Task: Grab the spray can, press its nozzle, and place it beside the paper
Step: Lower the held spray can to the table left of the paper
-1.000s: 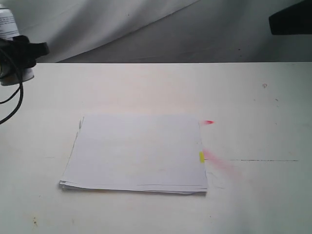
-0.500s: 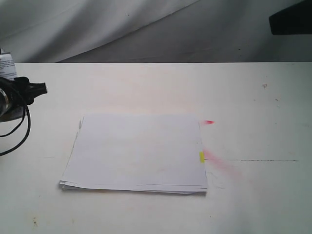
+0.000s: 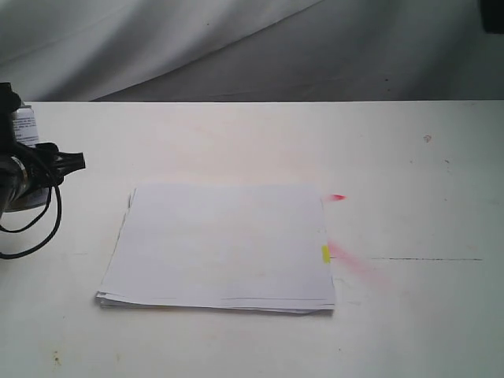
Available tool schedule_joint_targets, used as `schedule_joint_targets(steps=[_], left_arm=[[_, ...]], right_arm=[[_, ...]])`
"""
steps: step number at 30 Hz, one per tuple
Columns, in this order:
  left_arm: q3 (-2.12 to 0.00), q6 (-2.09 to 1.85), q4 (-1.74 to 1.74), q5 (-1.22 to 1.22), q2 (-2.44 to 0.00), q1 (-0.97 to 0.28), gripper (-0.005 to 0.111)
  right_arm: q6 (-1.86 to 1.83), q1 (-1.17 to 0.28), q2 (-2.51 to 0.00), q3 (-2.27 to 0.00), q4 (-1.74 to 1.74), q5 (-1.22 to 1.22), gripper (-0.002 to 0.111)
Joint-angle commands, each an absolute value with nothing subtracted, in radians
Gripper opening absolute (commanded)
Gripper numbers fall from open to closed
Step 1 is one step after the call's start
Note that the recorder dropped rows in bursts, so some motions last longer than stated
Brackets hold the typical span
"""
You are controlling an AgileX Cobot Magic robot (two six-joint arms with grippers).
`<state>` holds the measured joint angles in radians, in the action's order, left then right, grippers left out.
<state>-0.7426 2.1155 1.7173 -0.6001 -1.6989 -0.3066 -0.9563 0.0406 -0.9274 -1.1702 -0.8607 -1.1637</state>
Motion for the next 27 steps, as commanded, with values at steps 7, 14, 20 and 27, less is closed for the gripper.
schedule_joint_targets(steps=[7, 14, 20, 27], left_arm=[[-0.75, 2.139, 1.744, -0.63, -1.689, -0.307, 0.0], [-0.75, 2.139, 1.744, -0.637, -1.689, -0.307, 0.0], [-0.751, 2.139, 1.744, -0.665, -1.665, -0.307, 0.0], [-0.786, 2.005, 1.744, -0.674, -1.518, -0.307, 0.0]], right_arm=[[-0.764, 0.047, -0.39, -0.911, -0.711, -1.083, 0.0], [-0.76, 0.047, -0.192, -0.734, -0.64, -1.076, 0.0], [-0.758, 0.047, -0.131, -0.718, -0.64, -1.085, 0.0], [-0.758, 0.047, -0.131, -0.718, -0.64, -1.085, 0.0]])
